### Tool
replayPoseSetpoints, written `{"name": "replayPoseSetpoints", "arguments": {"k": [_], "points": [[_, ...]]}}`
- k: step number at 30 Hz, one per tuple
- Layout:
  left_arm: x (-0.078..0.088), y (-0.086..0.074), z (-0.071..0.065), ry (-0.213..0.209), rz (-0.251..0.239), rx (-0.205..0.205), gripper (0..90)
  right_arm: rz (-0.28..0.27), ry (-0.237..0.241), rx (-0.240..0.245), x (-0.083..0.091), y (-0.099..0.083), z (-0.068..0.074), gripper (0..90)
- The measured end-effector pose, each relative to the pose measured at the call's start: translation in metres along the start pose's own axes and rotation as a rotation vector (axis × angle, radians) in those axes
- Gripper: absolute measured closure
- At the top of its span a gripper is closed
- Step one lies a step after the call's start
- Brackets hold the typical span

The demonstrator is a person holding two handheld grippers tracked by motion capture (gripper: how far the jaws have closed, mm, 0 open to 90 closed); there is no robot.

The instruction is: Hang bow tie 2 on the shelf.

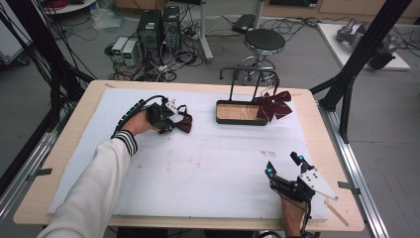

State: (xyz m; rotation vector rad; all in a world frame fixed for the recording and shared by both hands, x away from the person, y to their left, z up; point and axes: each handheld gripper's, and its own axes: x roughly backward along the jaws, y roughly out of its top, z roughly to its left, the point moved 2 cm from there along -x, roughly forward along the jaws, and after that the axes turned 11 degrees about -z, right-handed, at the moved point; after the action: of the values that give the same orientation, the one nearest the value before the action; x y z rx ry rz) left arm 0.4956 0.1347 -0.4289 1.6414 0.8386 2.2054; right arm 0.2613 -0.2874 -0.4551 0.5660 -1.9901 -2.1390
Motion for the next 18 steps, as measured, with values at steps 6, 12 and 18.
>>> {"name": "replayPoseSetpoints", "arguments": {"k": [6,12,18], "points": [[0.006,0.004,-0.004,0.029,-0.041,0.009,75.4,0.003,0.000,0.000,0.000,0.000,0.000,9.4],[0.014,0.007,-0.005,0.071,-0.104,0.023,75.5,0.002,0.001,0.001,0.000,0.000,0.000,9.4],[0.022,0.014,-0.005,0.136,-0.187,0.014,75.5,0.003,0.001,0.001,0.000,0.000,0.000,9.4]]}}
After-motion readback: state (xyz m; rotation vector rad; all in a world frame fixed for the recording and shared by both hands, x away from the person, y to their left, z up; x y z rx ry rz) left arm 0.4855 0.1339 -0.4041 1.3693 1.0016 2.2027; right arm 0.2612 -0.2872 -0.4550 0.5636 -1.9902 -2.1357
